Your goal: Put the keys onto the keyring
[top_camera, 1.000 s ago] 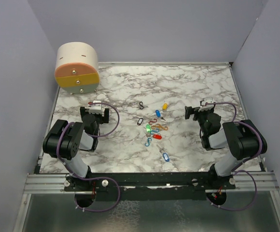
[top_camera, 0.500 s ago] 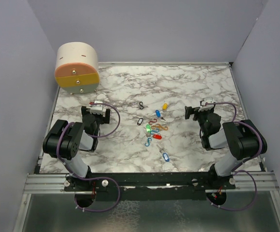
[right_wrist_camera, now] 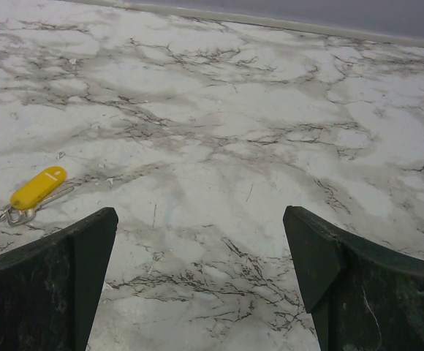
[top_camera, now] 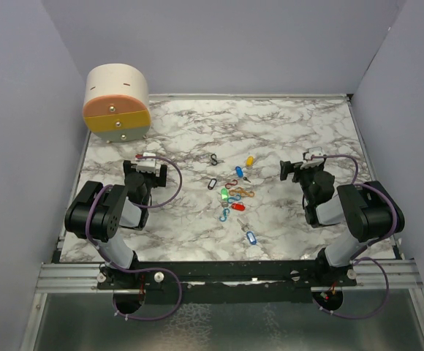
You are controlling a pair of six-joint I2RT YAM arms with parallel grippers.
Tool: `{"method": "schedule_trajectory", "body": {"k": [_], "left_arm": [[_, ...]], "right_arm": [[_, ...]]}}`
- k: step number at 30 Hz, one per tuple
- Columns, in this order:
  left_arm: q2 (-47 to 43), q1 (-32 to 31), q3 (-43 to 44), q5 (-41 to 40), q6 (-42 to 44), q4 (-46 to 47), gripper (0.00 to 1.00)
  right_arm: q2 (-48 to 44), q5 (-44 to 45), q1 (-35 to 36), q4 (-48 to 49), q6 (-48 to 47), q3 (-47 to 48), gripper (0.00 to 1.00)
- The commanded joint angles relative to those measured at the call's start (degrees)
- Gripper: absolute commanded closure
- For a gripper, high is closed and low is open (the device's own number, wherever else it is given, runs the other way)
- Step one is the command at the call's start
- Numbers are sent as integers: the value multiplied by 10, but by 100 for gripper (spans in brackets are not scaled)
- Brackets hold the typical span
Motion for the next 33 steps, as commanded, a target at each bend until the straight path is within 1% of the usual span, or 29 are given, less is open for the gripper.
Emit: {"method": "schedule_trajectory", "body": {"k": [1,4,8,14,16,19,26,28,30,31,33], "left_arm": [[-15,4,-3,-2,-2,15,1],[-16,4,-4,-5,-4,15,1],[-18,4,-27,45,15,53,1],[-18,4,-28,48,17,57,1],[-17,4,-20,32,11,46,1],[-14,4,1,-14,-7,9,1],[-15,4,4,-21,-11,1,1],[-17,4,7,-53,-26,-4,1],[-40,3,22,-84,-35,-52,1],[-60,1,32,-76,-32,-94,1],[-106,-6,60,-80,-27,-172,1]], "right_arm": [[-13,-6,2,0,-5,-7,0],[-12,-6,2,0,-5,-7,0],[-12,-6,2,1,-5,-7,0],[-13,-6,2,0,-5,-7,0],[-12,-6,2,0,-5,-7,0],[-13,-6,2,1,-4,-7,0],[-12,-6,2,0,-5,-7,0],[-14,-5,2,3,-5,-8,0],[-24,37,2,4,4,-9,0],[-43,56,2,-26,11,-3,0],[-99,61,2,-139,11,31,0]]}}
